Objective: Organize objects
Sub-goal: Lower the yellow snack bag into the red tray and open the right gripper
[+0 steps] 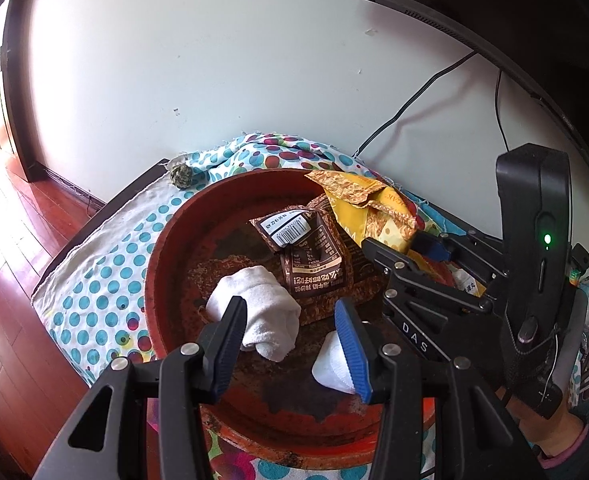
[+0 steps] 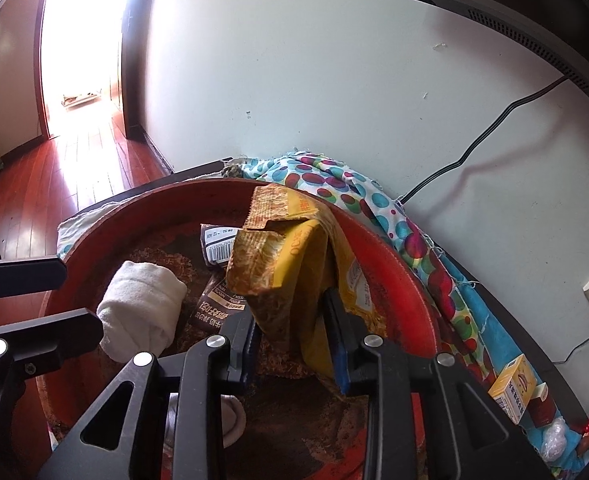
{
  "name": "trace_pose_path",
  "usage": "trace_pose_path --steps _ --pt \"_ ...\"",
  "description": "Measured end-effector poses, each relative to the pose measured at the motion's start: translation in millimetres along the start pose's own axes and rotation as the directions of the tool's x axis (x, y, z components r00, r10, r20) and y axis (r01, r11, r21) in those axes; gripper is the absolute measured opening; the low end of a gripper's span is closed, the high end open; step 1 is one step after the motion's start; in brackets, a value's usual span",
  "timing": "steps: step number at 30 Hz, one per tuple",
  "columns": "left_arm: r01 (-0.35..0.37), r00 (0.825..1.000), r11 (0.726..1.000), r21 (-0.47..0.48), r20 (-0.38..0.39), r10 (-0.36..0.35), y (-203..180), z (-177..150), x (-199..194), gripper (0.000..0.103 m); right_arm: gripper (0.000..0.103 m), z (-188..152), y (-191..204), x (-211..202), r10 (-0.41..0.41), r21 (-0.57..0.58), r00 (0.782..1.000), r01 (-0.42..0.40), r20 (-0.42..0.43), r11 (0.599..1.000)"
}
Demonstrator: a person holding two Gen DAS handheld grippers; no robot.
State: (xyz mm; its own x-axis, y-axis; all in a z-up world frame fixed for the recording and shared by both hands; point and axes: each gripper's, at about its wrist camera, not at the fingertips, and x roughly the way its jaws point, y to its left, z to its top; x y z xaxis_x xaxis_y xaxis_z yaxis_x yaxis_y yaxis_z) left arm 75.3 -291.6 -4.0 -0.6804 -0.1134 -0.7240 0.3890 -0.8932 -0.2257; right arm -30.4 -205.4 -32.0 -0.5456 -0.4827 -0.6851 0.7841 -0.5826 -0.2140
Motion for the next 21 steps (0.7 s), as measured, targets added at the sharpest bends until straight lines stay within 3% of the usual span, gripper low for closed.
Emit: trace_pose_path --steps 5,14,21 --pt "-0.003 1.000 1.000 0.000 0.000 0.003 -0.6 0.1 0.4 0.047 0.058 -3.2 1.8 -4.8 0.002 0.008 1.000 -0.002 0.029 1.000" --pt "-0.008 1.000 1.000 0.022 -0.001 0.008 -9.4 -0.7 0.2 0.047 0.067 -8.5 -6.7 -21.6 0.011 0.038 0.998 -0.013 0.065 0.999" --pt "-0.014 1.000 0.997 0.070 -0.015 0.015 -27.3 -2.2 3.2 0.047 0.068 -31.7 -31.6 -49.7 -0.005 0.091 0.996 -0.003 0.094 0.996"
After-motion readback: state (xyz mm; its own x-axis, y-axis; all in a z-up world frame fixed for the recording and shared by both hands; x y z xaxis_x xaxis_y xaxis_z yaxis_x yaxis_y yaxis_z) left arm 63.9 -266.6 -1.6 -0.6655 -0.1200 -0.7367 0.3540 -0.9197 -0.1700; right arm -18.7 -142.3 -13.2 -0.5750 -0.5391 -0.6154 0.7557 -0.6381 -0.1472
